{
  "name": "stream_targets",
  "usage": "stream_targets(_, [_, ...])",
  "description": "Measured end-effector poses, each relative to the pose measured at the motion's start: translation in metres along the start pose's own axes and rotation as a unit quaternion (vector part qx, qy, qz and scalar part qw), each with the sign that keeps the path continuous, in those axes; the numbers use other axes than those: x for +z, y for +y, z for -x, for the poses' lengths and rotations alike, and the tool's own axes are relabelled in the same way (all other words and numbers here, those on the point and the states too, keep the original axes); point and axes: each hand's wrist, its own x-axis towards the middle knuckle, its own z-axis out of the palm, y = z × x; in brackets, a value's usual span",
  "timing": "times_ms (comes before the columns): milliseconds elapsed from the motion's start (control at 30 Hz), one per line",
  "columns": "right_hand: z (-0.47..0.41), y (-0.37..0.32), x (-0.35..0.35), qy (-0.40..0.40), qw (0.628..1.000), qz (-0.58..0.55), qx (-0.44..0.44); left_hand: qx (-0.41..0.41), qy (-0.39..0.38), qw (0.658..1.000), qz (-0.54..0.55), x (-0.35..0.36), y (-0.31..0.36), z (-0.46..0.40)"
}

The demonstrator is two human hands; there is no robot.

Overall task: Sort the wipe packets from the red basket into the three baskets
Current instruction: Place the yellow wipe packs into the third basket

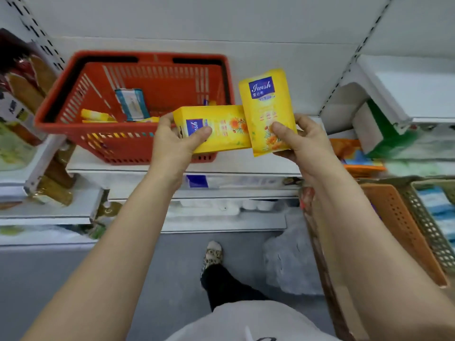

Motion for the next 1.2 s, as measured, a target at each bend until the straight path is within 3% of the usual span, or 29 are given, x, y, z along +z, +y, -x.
stream_targets(233, [0.101, 0.031, -0.080, 0.046, 0.998, -0.004, 0.037, -0.061, -0.034, 0.998, 0.008, 0.049, -0.039, 0.105])
stream_targets(433, [0.139, 0.034, -0.155, 0.087, 0.995, 0.014, 0.041, -0.075, -0.070, 0.995, 0.002, 0.110, -0.046, 0.143])
stream_targets(667, [0.137, 0.034, -0.263, 0.120, 0.992, -0.006, 0.048, -0.081, -0.075, 0.994, -0.024, 0.205, -0.054, 0.156])
stream_targets(1000, [0.079, 0.041, -0.427, 0.063, 0.993, 0.051, 0.081, -0.125, -0.026, 0.991, -0.035, 0.381, -0.096, 0.186])
stream_targets(1200, [0.077, 0.046, -0.470, 0.040, 0.991, 0.060, 0.113, -0.122, -0.030, 0.991, -0.052, 0.420, -0.110, 0.202])
